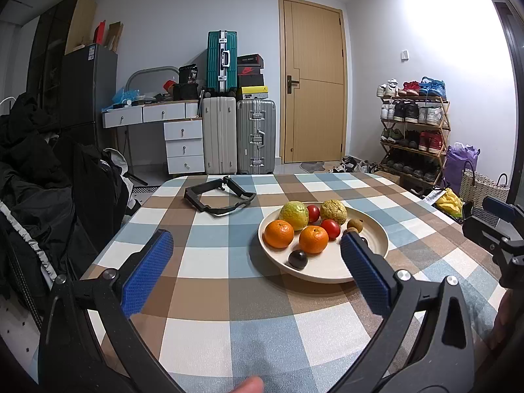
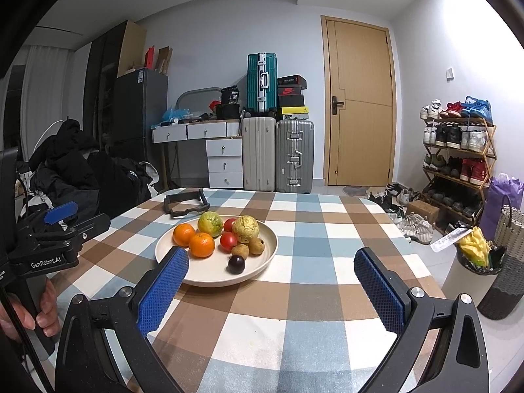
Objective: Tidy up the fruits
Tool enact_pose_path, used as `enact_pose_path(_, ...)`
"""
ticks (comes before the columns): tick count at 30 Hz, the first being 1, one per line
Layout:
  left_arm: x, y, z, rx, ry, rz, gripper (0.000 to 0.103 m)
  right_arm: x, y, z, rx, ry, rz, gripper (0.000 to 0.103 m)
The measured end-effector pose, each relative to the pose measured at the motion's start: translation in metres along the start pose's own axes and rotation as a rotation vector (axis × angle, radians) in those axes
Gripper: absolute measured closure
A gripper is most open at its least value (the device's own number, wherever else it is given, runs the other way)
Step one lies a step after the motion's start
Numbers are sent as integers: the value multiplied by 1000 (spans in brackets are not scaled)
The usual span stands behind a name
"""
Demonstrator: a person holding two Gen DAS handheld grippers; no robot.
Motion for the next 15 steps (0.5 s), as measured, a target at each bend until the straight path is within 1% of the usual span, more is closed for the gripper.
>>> enact_pose_path(15, 0, 0, 0, -1, 0, 0, 1, 0, 0, 0, 0, 0, 0, 0)
Point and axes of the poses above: each gripper's, at about its wrist camera, not at the fingertips, and x roughly the way its jaws point, y to its left, z to its top, the point moved 6 cm from there along x, roughly the way its jaws point, and after that the axes turned 2 degrees about z, right-handed, at the moved point
